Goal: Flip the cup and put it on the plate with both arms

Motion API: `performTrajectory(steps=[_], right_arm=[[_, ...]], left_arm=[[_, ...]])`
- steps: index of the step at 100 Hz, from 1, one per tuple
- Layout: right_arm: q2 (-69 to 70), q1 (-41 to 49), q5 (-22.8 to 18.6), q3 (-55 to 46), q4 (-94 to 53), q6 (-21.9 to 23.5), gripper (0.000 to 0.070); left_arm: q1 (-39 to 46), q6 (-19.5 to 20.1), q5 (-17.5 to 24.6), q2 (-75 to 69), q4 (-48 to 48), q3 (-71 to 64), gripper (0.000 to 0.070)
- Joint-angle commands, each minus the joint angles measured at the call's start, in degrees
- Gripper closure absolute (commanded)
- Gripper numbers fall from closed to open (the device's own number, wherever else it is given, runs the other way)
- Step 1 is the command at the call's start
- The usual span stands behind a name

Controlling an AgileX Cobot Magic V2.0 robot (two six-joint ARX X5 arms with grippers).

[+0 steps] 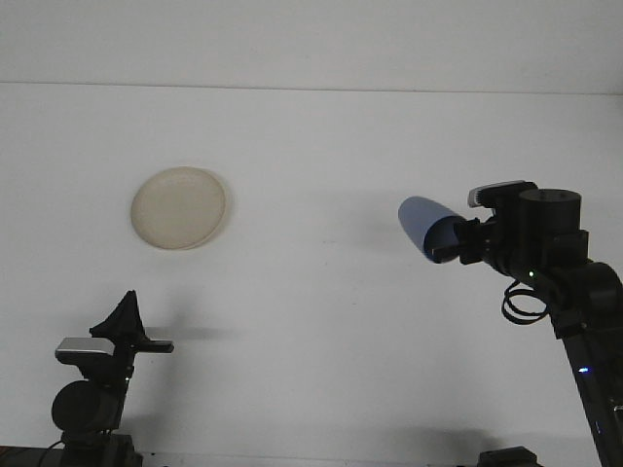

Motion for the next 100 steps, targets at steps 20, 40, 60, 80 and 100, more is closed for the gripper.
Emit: performTrajectory(steps=[20, 40, 60, 80, 100], right_arm=[[8.5, 10.6, 0.4, 5.2, -13.5, 4.3, 0.07], [18.3, 18.1, 1.2, 5.6, -17.6, 5.0, 0.07], [28.6, 23.9, 5.3, 9.8, -22.3, 5.2, 0.07], [33.2, 27.1, 6.2, 13.1, -22.3, 5.5, 0.07], [36.4, 27.4, 7.7, 13.2, -22.4, 6.1, 0.07]], left_arm=[[0.1, 0.9, -0.3, -0.1, 0.6, -1.0, 0.0686], [0.1, 0.9, -0.3, -0.1, 0.6, -1.0, 0.0686], [0.1, 0.9, -0.3, -0.1, 0.6, -1.0, 0.0686], [0.1, 0.9, -0.3, -0.1, 0.6, -1.0, 0.0686], [0.1, 0.9, -0.3, -0.1, 0.6, -1.0, 0.0685]])
